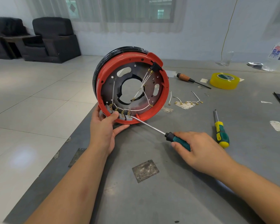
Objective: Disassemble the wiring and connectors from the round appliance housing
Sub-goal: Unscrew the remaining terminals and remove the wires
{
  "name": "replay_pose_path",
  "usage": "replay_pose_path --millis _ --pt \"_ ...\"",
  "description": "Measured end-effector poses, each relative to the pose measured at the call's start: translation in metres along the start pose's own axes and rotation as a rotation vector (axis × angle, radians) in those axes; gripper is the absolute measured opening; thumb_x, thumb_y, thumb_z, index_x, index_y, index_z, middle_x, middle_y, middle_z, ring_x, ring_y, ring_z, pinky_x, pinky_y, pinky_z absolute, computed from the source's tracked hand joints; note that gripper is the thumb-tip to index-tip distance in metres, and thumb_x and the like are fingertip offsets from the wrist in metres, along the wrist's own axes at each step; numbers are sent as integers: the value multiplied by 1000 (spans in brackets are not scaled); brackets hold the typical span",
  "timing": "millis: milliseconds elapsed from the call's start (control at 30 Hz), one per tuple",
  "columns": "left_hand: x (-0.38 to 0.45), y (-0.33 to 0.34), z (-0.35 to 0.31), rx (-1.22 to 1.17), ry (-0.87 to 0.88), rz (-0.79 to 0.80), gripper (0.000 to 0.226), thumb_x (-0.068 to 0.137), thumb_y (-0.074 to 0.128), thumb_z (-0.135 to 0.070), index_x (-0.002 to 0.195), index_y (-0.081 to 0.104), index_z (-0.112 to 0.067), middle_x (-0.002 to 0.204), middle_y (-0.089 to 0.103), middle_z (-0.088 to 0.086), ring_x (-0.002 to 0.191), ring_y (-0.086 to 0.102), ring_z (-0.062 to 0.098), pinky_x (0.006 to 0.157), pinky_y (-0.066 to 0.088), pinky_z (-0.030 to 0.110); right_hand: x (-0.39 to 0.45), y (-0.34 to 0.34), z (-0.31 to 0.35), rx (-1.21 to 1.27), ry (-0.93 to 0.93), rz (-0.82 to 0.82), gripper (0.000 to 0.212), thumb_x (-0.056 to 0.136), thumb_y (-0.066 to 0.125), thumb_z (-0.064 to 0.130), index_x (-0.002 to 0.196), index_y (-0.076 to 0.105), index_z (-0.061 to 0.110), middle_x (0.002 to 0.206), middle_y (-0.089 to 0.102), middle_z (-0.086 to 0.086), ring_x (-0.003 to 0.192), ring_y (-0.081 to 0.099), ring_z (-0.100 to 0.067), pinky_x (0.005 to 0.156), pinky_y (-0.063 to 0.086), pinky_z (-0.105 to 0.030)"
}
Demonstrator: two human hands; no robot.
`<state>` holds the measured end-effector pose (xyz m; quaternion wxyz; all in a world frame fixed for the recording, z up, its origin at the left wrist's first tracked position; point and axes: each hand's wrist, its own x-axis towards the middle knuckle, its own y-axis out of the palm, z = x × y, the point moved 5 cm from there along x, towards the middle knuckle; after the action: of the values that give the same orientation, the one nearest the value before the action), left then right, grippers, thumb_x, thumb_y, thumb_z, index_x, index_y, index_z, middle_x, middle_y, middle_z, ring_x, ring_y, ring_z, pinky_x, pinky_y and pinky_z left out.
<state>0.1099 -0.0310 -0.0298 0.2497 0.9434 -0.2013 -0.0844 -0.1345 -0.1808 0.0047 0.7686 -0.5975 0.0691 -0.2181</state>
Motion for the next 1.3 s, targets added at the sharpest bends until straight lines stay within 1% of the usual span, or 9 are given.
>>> replay_pose_path --millis 100,267,567,733,867,967,1067,1200,1300 --pt "0 0 0 -12 -13 -6 53 101 60 4 147 56 -24 133 71 2 103 79 28 73 66 52 -2 3 4 -7 0 -33 41 100 45 54 132 59 33 107 69 6 94 63 -16 78 57 -40" --pt "1 -2 1 -21 -33 -33 47 102 61 1 145 58 -16 131 72 13 104 78 34 76 66 55 -4 6 9 -21 5 -72 39 100 43 56 126 59 32 100 68 7 88 62 -17 74 56 -41" --pt "-2 -2 0 -32 -19 -80 43 102 63 -2 142 62 -19 127 75 9 102 79 33 75 66 53 -6 4 17 -39 -15 -96 37 101 43 51 128 59 31 97 66 6 86 61 -19 71 54 -40" --pt "-7 0 2 -98 -36 -85 29 103 63 -3 131 63 -10 113 79 14 99 79 37 73 66 48 -2 4 24 1 -31 -142 34 102 44 49 126 59 30 92 64 6 81 59 -17 70 52 -40" --pt "-9 3 1 -69 -20 -75 37 102 63 -1 138 60 -8 127 74 16 105 77 36 77 66 52 1 5 28 -7 -38 -146 33 101 44 49 124 60 31 88 63 7 78 58 -17 68 51 -39" --pt "-9 2 -1 -53 -1 -78 38 101 63 0 138 60 -8 129 73 17 105 77 35 76 66 52 -1 -1 24 -8 -30 -153 36 99 43 51 121 62 30 86 64 7 77 58 -17 65 51 -37" --pt "-8 2 -2 -36 15 -81 39 101 64 1 138 62 -13 129 73 12 106 77 34 77 66 53 -3 -7 16 -13 -16 -153 39 98 41 54 118 64 30 85 65 7 75 58 -15 64 54 -38" --pt "-8 2 -4 -26 41 -61 47 100 64 4 140 62 -20 132 71 8 107 77 34 80 65 58 -2 -9 10 4 -9 -119 38 99 48 51 127 64 32 95 71 6 82 62 -15 69 57 -40" --pt "-7 3 -4 -17 67 -48 55 99 64 6 145 58 -24 134 70 3 105 78 30 79 65 57 0 -10 6 50 6 -124 35 98 51 48 122 69 30 94 74 1 80 64 -17 68 56 -42"
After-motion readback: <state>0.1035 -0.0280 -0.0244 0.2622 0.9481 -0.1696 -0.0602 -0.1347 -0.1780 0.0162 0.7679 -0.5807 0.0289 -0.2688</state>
